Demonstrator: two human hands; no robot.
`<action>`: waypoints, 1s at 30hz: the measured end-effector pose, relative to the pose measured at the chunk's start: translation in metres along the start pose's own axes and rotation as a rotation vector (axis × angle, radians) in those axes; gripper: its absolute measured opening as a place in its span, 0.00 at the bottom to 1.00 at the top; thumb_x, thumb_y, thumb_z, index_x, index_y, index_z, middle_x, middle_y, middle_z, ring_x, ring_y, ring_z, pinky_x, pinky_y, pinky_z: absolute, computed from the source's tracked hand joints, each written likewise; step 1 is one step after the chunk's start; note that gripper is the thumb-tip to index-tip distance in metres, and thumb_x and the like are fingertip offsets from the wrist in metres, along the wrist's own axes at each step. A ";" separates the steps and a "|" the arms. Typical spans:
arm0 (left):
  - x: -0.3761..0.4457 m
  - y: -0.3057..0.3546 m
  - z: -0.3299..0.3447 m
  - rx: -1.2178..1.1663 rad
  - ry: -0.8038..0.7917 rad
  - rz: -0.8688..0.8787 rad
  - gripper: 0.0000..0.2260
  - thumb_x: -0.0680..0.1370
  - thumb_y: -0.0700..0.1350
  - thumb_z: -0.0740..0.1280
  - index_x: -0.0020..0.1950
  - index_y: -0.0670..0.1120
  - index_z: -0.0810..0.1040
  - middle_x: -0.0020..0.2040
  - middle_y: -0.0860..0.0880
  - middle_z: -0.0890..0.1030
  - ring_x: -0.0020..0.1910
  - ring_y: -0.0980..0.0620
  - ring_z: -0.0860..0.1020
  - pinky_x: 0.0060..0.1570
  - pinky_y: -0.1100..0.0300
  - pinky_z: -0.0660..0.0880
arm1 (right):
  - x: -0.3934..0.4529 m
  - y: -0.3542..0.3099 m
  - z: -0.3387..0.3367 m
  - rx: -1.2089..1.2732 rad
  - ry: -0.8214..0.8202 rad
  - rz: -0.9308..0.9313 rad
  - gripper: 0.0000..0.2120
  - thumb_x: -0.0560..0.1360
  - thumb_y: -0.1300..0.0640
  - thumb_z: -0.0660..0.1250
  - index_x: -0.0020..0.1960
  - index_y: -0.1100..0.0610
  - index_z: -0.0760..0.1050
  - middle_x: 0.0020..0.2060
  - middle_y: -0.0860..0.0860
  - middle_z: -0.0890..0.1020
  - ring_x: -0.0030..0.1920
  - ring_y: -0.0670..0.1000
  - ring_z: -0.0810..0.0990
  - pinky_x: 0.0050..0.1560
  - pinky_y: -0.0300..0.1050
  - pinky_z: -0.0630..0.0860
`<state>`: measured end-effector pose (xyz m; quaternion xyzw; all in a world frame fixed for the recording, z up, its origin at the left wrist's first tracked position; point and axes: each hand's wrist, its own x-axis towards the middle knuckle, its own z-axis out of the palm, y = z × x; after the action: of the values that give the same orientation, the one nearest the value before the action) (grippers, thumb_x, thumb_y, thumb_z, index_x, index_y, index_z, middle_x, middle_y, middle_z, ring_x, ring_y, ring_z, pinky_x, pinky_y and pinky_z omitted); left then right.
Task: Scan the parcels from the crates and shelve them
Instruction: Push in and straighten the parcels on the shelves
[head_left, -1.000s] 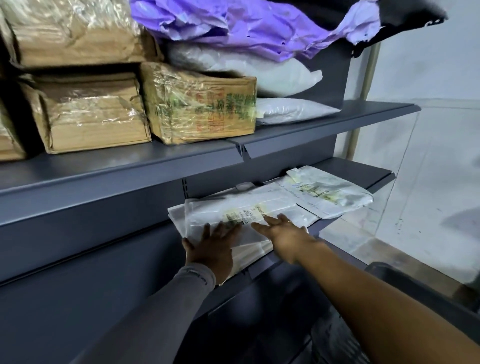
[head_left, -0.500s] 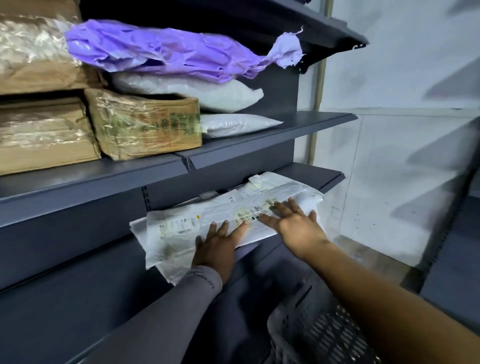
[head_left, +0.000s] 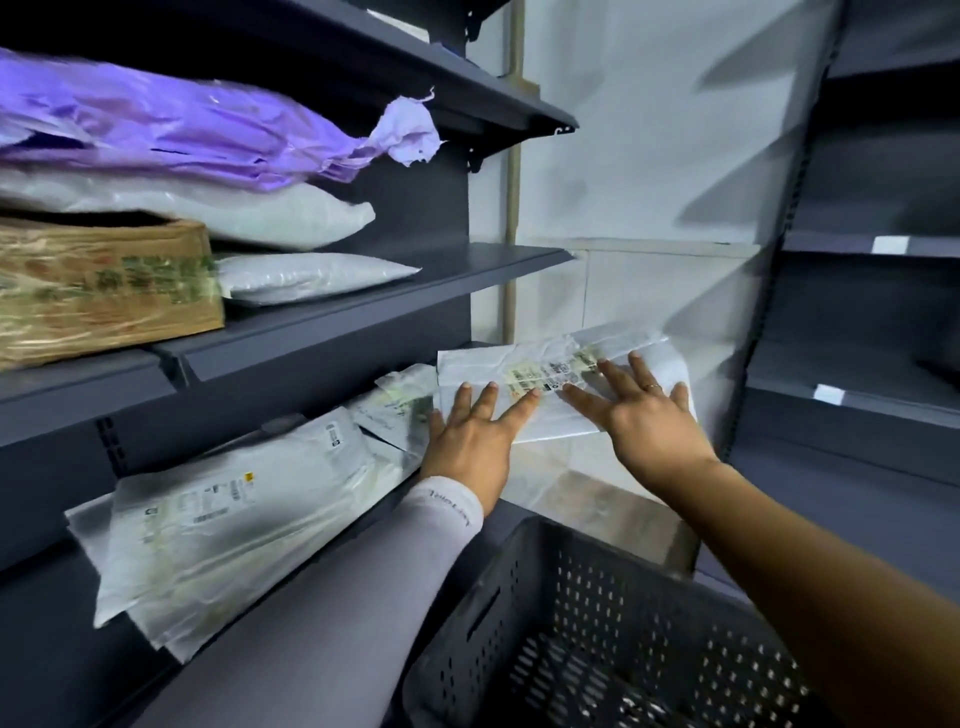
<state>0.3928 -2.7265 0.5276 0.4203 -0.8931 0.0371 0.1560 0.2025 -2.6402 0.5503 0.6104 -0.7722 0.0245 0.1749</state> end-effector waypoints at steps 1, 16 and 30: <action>0.009 0.006 -0.007 0.012 0.024 0.023 0.43 0.80 0.27 0.52 0.83 0.66 0.44 0.86 0.46 0.47 0.84 0.40 0.43 0.80 0.35 0.50 | 0.002 0.009 -0.005 0.001 0.022 0.022 0.32 0.86 0.61 0.47 0.83 0.35 0.46 0.85 0.53 0.45 0.83 0.62 0.40 0.75 0.74 0.57; 0.141 -0.038 -0.077 0.251 0.175 -0.003 0.39 0.83 0.34 0.56 0.84 0.63 0.43 0.86 0.44 0.47 0.84 0.39 0.43 0.79 0.34 0.48 | 0.156 0.022 -0.043 0.065 0.255 0.076 0.34 0.85 0.64 0.50 0.83 0.35 0.51 0.84 0.55 0.48 0.83 0.62 0.43 0.74 0.76 0.56; 0.257 -0.085 -0.049 0.306 0.062 -0.221 0.29 0.79 0.45 0.63 0.80 0.53 0.61 0.75 0.39 0.70 0.75 0.34 0.65 0.75 0.37 0.57 | 0.342 -0.008 0.020 0.285 0.277 0.167 0.24 0.84 0.59 0.57 0.77 0.42 0.68 0.71 0.60 0.72 0.70 0.65 0.72 0.65 0.60 0.77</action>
<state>0.3153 -2.9615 0.6485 0.5333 -0.8203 0.1678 0.1207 0.1391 -2.9671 0.6324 0.5538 -0.7773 0.2315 0.1886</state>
